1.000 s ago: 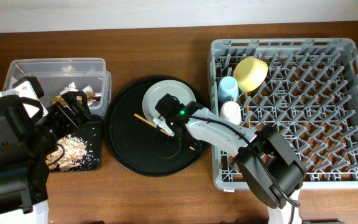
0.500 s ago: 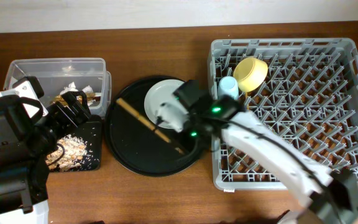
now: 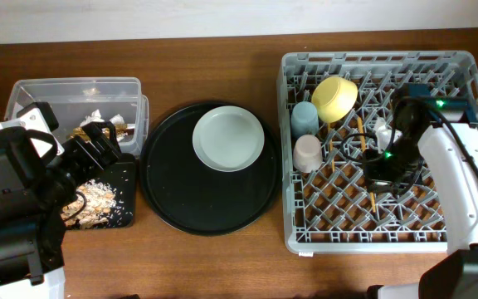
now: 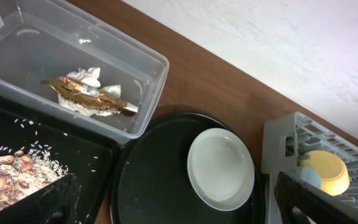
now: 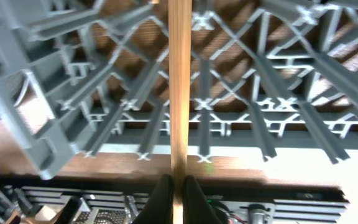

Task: Sort waste into correct bins and load items into the dishwasher rack
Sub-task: 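Carry the chopstick into the rack and release it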

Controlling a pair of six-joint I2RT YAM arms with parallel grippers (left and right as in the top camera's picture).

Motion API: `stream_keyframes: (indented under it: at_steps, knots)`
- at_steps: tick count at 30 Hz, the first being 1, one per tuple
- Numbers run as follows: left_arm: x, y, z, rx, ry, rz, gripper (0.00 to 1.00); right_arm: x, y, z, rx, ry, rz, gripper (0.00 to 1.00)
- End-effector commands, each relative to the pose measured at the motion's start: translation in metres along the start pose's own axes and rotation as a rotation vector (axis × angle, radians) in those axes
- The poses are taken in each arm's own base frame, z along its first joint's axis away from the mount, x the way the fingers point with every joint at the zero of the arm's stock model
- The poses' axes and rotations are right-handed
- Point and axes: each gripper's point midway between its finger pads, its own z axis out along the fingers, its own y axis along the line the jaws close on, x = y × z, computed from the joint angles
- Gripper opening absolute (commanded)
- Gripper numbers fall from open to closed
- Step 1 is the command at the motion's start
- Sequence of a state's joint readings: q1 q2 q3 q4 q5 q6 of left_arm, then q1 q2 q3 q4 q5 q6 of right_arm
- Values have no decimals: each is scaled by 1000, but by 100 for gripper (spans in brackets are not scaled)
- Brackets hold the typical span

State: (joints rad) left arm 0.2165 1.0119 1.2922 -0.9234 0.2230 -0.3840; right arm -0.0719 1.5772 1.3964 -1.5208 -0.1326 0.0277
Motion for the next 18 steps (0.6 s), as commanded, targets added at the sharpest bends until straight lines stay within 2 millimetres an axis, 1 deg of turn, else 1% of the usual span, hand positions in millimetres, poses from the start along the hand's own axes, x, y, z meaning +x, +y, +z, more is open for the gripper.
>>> stream_keyframes:
  at_steps: [1, 4, 5, 8, 13, 16, 18]
  knots:
    - [-4, 0, -3, -3, -16, 21, 99, 11, -12, 6, 51, 24, 23, 4]
    - [-4, 0, -3, -3, -16, 21, 99, 14, -13, 17, 51, 47, 28, 4]
    - [-4, 0, -3, -3, -16, 21, 99, 12, -11, 22, 36, 42, 27, 4]
    - [-4, 0, -3, -3, -16, 21, 99, 9, -10, 24, 29, 34, 26, 4]
    - [-4, 0, -3, -3, -16, 21, 99, -8, -11, 24, 36, -38, 18, 4]
    - [-4, 0, -3, -3, -16, 21, 99, -13, -20, 24, 83, -60, 18, 4]
    - [-4, 0, -2, -3, -15, 21, 99, -26, -23, 22, 106, -110, 15, 4]
